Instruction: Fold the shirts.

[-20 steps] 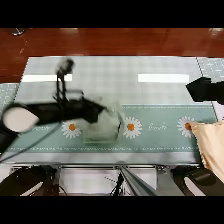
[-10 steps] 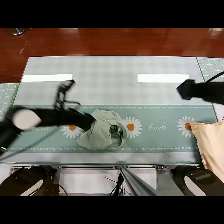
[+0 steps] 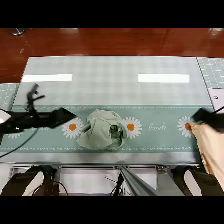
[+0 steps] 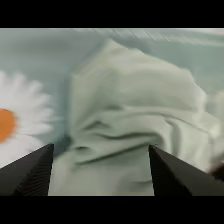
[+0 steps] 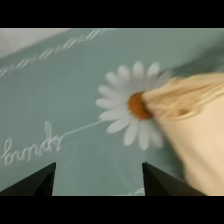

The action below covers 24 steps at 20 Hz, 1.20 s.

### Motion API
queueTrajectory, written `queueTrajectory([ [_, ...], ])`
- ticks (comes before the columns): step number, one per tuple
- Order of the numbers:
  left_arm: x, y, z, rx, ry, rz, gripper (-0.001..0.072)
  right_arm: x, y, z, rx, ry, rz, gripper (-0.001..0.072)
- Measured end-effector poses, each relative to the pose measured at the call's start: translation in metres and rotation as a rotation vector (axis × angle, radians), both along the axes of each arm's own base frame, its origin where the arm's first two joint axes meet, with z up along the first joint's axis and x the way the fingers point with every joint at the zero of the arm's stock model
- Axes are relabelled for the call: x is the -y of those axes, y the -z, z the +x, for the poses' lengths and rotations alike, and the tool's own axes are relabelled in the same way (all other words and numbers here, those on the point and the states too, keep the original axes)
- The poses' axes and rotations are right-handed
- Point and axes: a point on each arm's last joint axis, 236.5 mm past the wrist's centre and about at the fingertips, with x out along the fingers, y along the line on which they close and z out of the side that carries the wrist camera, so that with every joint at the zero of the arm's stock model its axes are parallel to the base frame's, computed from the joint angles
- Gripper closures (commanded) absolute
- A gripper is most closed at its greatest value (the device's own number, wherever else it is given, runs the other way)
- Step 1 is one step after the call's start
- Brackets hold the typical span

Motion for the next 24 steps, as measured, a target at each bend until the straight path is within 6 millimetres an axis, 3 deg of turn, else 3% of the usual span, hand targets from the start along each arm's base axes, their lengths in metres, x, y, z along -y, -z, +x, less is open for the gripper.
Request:
queueTrajectory([
  [3,0.039,0.006,-0.006,-0.021,0.048,-0.202,0.0009,-0.061,0.037,-0.008,-0.021,-0.104,0.219,0.0087],
  [8,0.087,0.018,-0.001,-0.049,0.134,-0.303,0.0014,-0.120,0.048,-0.009,0.016,-0.233,0.346,0.0087],
  [9,0.092,0.022,0.001,-0.057,0.149,-0.302,0.0247,-0.129,0.048,-0.010,0.019,-0.256,0.355,0.0088],
  [10,0.098,0.025,0.005,-0.061,0.162,-0.300,0.0694,-0.137,0.049,-0.012,0.018,-0.278,0.362,0.0087],
  [15,0.112,0.027,0.019,-0.045,0.249,-0.301,0.0686,-0.194,0.055,-0.030,-0.038,-0.402,0.440,0.0087],
  [20,0.113,0.017,0.028,-0.018,0.274,-0.319,0.0686,-0.260,0.088,-0.061,-0.194,-0.519,0.505,0.0088],
  [24,0.113,0.014,0.030,-0.013,0.280,-0.324,0.0686,-0.289,0.109,-0.060,-0.231,-0.523,0.514,0.0090],
])
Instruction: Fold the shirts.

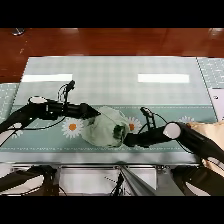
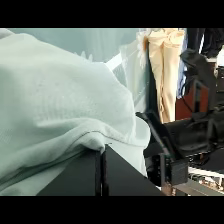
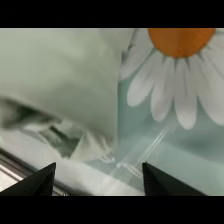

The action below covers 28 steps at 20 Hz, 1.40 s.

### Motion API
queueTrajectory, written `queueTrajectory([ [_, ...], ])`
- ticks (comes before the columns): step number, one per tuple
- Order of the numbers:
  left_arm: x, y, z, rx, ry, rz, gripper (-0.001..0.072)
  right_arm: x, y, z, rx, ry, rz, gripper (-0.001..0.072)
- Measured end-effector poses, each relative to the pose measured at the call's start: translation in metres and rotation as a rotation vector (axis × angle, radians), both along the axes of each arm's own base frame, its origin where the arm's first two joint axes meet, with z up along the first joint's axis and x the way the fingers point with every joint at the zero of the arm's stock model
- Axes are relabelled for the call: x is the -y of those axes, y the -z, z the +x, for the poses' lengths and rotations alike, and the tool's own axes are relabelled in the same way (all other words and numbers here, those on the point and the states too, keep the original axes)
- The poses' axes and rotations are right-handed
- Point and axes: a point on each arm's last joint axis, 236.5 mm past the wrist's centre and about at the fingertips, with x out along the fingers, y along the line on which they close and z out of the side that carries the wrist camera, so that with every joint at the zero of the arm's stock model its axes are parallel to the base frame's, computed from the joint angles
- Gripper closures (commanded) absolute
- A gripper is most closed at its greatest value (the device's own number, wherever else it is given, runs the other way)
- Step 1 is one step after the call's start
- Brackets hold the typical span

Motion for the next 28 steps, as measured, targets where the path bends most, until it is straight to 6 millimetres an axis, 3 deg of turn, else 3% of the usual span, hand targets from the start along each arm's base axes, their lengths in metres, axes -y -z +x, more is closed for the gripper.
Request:
queueTrajectory([
  [1,0.000,0.000,0.000,0.000,-0.001,0.000,0.0686,-0.005,0.003,0.003,0.002,-0.002,-0.001,0.0093],
  [2,0.000,0.000,0.001,0.001,-0.004,0.002,0.0686,-0.009,0.006,0.005,0.001,-0.011,-0.002,0.0141],
  [3,-0.001,0.001,0.003,-0.001,-0.011,0.005,0.0686,-0.012,0.008,0.008,0.003,-0.020,-0.005,0.0253],
  [4,-0.002,0.002,0.005,-0.003,-0.023,0.010,0.0686,-0.016,0.010,0.011,0.006,-0.027,-0.006,0.0496],
  [5,-0.003,0.003,0.007,-0.004,-0.033,0.016,0.0686,-0.019,0.012,0.014,0.010,-0.040,-0.008,0.0688],
  [8,-0.003,0.001,0.010,0.000,-0.039,0.015,0.0687,-0.028,0.005,0.018,0.047,-0.115,0.009,0.0691],
  [11,-0.007,-0.029,0.024,0.056,-0.028,-0.026,0.0686,-0.022,-0.032,0.044,0.171,-0.180,-0.015,0.0693],
  [13,-0.012,-0.072,0.045,0.141,-0.034,-0.063,0.0687,-0.005,-0.088,0.092,0.335,-0.166,-0.054,0.0694],
  [14,-0.014,-0.104,0.058,0.209,-0.039,-0.083,0.0687,0.006,-0.133,0.123,0.447,-0.135,-0.066,0.0694],
  [16,-0.019,-0.179,0.079,0.378,-0.045,-0.113,0.0687,0.031,-0.238,0.171,0.685,-0.065,-0.080,0.0694],
  [18,-0.024,-0.264,0.086,0.571,-0.044,-0.122,0.0687,0.054,-0.356,0.188,0.939,-0.003,-0.071,0.0694],
  [20,-0.028,-0.344,0.071,0.762,-0.026,-0.101,0.0687,0.075,-0.460,0.171,1.165,0.029,-0.055,0.0694],
  [22,-0.032,-0.415,0.037,0.965,-0.008,-0.065,0.0687,0.090,-0.539,0.133,1.360,0.042,-0.024,0.0694],
  [25,-0.042,-0.478,-0.023,1.196,-0.026,0.052,0.0687,0.107,-0.599,0.076,1.534,0.043,0.006,0.0693],
  [28,-0.054,-0.507,-0.076,1.335,-0.086,0.147,0.0687,0.116,-0.615,0.033,1.595,0.015,0.013,0.0693],
])
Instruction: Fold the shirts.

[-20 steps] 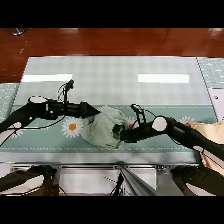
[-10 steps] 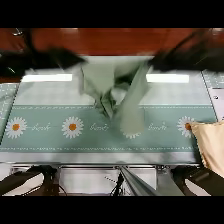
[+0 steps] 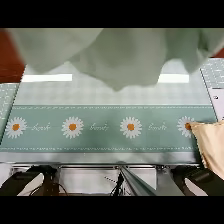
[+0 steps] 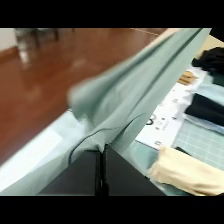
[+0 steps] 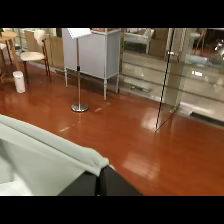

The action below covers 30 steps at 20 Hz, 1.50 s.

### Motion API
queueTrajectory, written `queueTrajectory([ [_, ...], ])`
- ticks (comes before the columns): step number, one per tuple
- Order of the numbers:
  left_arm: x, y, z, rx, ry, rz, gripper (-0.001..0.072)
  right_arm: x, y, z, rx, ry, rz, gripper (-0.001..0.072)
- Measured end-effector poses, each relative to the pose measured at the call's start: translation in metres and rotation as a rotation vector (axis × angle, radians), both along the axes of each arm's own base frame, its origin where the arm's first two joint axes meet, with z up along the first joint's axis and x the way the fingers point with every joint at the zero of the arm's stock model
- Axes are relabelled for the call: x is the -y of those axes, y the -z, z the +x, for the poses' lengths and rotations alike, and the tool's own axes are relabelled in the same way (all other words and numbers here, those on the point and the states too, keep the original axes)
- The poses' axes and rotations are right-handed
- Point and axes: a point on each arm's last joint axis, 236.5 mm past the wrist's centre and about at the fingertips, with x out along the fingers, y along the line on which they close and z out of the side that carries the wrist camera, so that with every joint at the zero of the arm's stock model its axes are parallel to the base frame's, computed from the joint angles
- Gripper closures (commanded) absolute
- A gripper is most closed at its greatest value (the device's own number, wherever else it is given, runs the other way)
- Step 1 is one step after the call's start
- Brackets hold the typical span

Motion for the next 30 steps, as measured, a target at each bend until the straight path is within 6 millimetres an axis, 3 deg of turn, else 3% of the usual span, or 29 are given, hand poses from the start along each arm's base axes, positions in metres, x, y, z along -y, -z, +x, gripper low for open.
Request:
queueTrajectory([
  [4,-0.008,-0.008,-0.043,0.058,-0.060,0.007,0.0687,-0.005,0.013,-0.022,-0.038,-0.053,-0.041,0.0692],
  [8,-0.011,0.019,-0.033,-0.039,-0.080,0.017,0.0686,-0.019,0.060,-0.003,-0.187,-0.092,-0.097,0.0692],
  [13,-0.012,0.110,0.037,-0.352,-0.084,0.037,0.0686,-0.038,0.156,0.056,-0.467,-0.098,-0.185,0.0692],
  [17,-0.006,0.194,0.105,-0.593,-0.089,0.022,0.0686,-0.045,0.242,0.121,-0.688,-0.051,-0.276,0.0692],
  [20,0.011,0.255,0.150,-0.732,-0.076,0.026,0.0686,-0.047,0.306,0.176,-0.817,0.013,-0.319,0.0692],
  [24,0.026,0.330,0.213,-0.858,-0.138,-0.003,0.0666,-0.035,0.375,0.246,-0.954,0.117,-0.229,0.0663],
  [25,0.028,0.347,0.223,-0.891,-0.153,-0.008,0.0458,-0.033,0.387,0.261,-0.985,0.121,-0.175,0.0442],
  [26,0.030,0.362,0.231,-0.925,-0.165,-0.015,0.0018,-0.031,0.395,0.271,-1.016,0.113,-0.117,0.0188],
  [27,0.031,0.377,0.235,-0.964,-0.170,-0.014,0.0004,-0.028,0.402,0.281,-1.042,0.102,-0.053,0.0075],
  [30,0.023,0.401,0.234,-1.044,-0.159,0.014,0.0005,0.000,0.406,0.295,-1.100,0.085,0.091,0.0079],
])
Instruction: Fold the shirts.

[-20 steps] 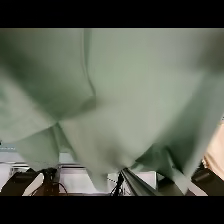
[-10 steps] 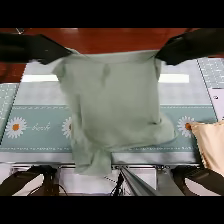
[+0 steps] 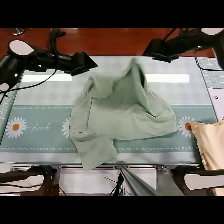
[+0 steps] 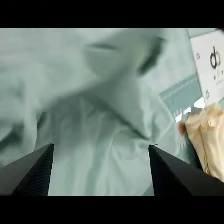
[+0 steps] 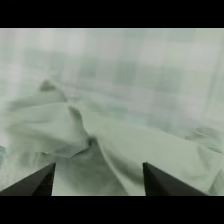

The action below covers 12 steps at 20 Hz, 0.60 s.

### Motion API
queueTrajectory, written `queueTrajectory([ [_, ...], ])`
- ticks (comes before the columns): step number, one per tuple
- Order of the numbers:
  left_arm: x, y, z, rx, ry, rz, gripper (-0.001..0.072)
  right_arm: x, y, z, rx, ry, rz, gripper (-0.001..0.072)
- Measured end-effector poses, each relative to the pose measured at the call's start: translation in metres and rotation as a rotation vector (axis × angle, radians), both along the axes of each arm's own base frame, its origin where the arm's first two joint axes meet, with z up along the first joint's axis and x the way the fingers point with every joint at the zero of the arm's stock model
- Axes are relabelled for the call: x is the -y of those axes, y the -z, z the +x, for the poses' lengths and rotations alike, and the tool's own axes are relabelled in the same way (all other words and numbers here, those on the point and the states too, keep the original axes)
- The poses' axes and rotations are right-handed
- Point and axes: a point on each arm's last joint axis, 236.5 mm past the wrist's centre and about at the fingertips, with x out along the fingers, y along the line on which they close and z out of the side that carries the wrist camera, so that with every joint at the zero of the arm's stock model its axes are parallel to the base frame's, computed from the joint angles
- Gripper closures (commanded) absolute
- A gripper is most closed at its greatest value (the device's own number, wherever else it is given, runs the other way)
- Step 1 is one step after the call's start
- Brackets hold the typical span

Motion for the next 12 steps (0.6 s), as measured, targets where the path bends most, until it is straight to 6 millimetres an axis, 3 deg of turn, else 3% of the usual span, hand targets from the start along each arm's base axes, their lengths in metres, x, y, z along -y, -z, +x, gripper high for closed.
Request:
queueTrajectory([
  [2,-0.027,0.017,-0.011,-0.071,0.029,0.065,0.0006,0.041,0.004,-0.008,-0.059,0.030,-0.002,0.0079],
  [7,-0.138,0.080,-0.087,-0.403,-0.019,0.253,0.0006,0.168,0.027,-0.088,-0.255,0.200,-0.151,0.0081],
  [10,-0.168,0.117,-0.141,-0.527,-0.093,0.248,0.0006,0.200,0.055,-0.140,-0.314,0.342,-0.148,0.0089],
  [12,-0.172,0.141,-0.177,-0.588,-0.126,0.217,0.0006,0.198,0.083,-0.174,-0.339,0.418,-0.121,0.0089],
])
